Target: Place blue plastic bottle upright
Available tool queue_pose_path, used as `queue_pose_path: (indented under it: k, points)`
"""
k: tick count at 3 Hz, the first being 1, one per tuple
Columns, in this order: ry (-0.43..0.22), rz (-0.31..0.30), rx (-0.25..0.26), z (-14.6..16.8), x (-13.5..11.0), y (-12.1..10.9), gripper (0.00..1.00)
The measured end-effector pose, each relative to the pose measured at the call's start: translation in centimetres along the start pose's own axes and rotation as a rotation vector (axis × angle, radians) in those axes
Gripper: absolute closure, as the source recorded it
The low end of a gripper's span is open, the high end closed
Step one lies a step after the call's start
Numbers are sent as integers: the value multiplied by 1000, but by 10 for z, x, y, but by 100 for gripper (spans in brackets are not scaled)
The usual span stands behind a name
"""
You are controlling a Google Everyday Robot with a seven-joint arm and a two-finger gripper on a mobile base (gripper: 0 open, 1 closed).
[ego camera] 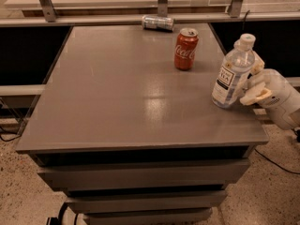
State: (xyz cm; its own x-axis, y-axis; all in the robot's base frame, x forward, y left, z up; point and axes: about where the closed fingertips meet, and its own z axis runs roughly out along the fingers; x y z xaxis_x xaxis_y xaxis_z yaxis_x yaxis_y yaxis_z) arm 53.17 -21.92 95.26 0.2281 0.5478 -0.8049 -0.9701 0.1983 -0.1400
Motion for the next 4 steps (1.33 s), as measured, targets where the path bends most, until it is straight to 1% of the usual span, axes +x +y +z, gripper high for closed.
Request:
queue_pose_path:
  k: [1,2,3,4]
  points:
    - [23,-4,8,-2,-4,1,0]
    - [93,-10,21,-4,-13,-1,0]
    - [149,-11,30,-6,-19,-2,0]
    - [230,-6,31,-7,-26,-2,0]
